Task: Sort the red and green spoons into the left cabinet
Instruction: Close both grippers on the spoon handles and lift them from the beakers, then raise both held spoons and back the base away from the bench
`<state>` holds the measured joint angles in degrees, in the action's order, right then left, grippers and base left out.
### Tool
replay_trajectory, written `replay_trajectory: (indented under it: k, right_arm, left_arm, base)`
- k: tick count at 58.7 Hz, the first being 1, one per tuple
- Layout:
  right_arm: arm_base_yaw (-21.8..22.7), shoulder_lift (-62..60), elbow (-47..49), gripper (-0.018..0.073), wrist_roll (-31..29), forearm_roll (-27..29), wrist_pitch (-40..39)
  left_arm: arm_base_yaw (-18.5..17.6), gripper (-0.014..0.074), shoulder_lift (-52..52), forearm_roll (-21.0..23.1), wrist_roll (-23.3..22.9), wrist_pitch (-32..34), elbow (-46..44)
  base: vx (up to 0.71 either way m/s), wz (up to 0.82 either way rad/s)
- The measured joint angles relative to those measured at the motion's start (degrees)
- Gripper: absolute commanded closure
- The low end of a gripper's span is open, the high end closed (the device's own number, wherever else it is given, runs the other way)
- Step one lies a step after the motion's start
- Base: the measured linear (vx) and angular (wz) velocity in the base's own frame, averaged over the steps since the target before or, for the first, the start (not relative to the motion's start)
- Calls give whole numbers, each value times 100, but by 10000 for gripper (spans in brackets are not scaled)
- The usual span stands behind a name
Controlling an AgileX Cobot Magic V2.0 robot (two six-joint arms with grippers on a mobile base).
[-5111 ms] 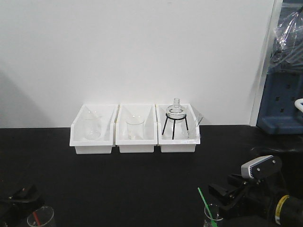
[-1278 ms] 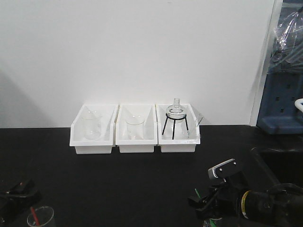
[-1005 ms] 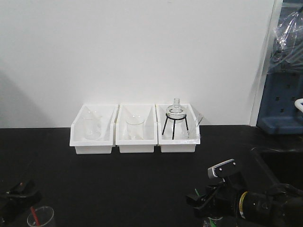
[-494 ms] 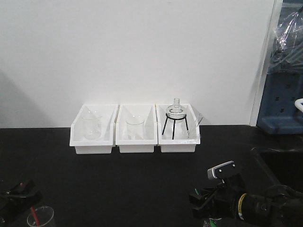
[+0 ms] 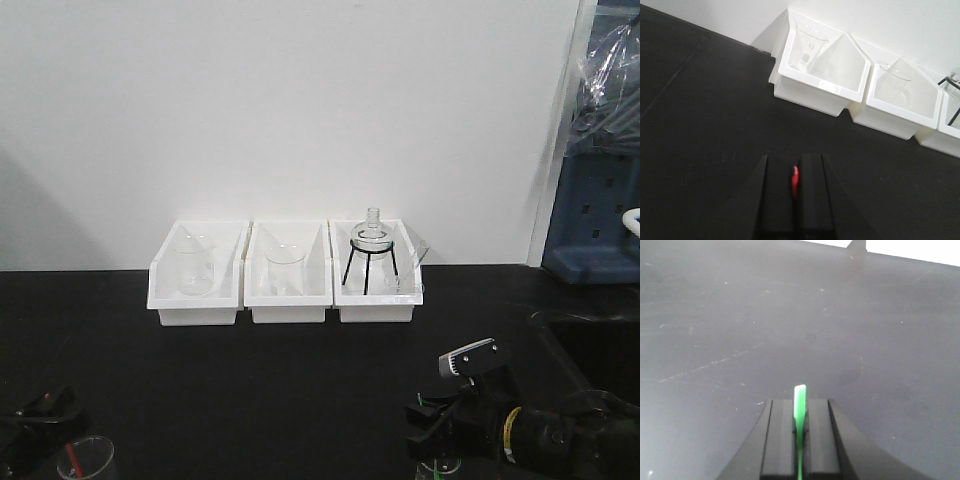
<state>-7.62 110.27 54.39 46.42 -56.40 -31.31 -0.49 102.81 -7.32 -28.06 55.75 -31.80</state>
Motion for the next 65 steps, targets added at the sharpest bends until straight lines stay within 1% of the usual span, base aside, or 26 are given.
replay_trajectory:
  k: [7, 15, 29, 41, 50, 65]
  right_arm:
    - [0, -156, 0, 568, 0, 0, 0]
    - [0, -393, 0, 568, 6, 0, 0]
    - [0, -818, 0, 568, 136, 0, 165]
    - [0, -1131, 0, 568, 153, 0, 201]
    - [0, -1378, 0, 568, 314, 0, 213]
    - [0, -2003, 0, 568, 406, -5, 218]
  left_arm:
    - [0, 587, 0, 0, 0, 5, 0]
    - [0, 587, 0, 0, -2, 199, 0]
    - [0, 587, -167, 0, -161, 297, 0]
    - [0, 587, -530, 0, -181, 283, 0]
    - [0, 587, -865, 0, -182, 256, 0]
    - [0, 587, -1732, 0, -187, 223, 0]
  base:
    - [0, 0]
    - [0, 0]
    - [0, 0]
    - [0, 0]
    - [0, 0]
    - [0, 0]
